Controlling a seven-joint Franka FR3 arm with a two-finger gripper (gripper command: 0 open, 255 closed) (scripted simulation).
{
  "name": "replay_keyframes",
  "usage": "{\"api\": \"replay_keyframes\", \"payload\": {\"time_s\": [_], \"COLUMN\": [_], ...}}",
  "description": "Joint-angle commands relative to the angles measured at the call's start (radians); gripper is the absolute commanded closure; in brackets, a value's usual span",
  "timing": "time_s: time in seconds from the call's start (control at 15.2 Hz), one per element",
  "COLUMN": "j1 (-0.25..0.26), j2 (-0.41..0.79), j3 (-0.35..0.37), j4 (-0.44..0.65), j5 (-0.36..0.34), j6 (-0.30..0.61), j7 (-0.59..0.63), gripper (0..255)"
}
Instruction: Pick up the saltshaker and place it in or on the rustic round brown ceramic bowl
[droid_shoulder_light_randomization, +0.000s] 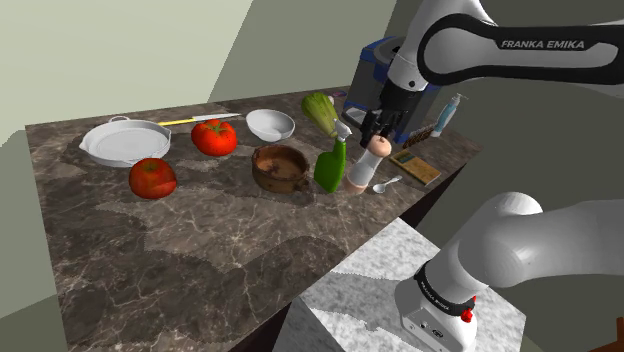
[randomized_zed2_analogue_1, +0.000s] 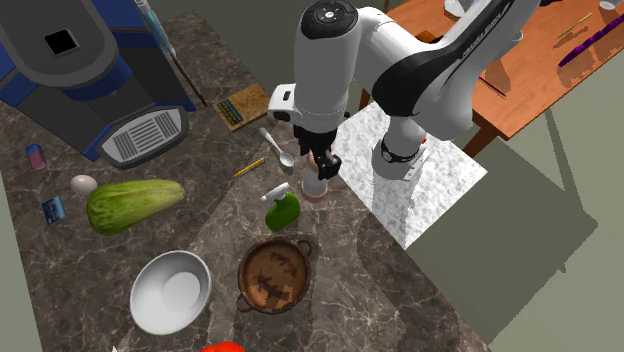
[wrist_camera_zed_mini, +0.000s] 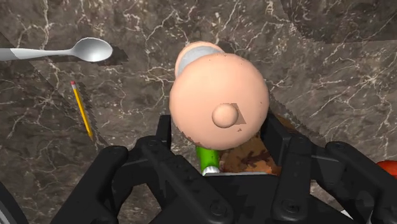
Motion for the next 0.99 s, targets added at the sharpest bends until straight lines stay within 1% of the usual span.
{"api": "replay_keyframes", "payload": {"time_s": [0.0, 0.66, 0.92], "j1": [0.000, 0.002, 0.023], "j2": [-0.001, 0.000, 0.149], "j3": [0.000, 0.004, 0.039], "j4": [0.027, 0.158, 0.291], "j5": [0.000, 0.004, 0.028], "j6": [-0.029, -0.158, -0.143], "j7": [-0.001, -0.001, 0.041], "gripper": [255, 255, 255]}}
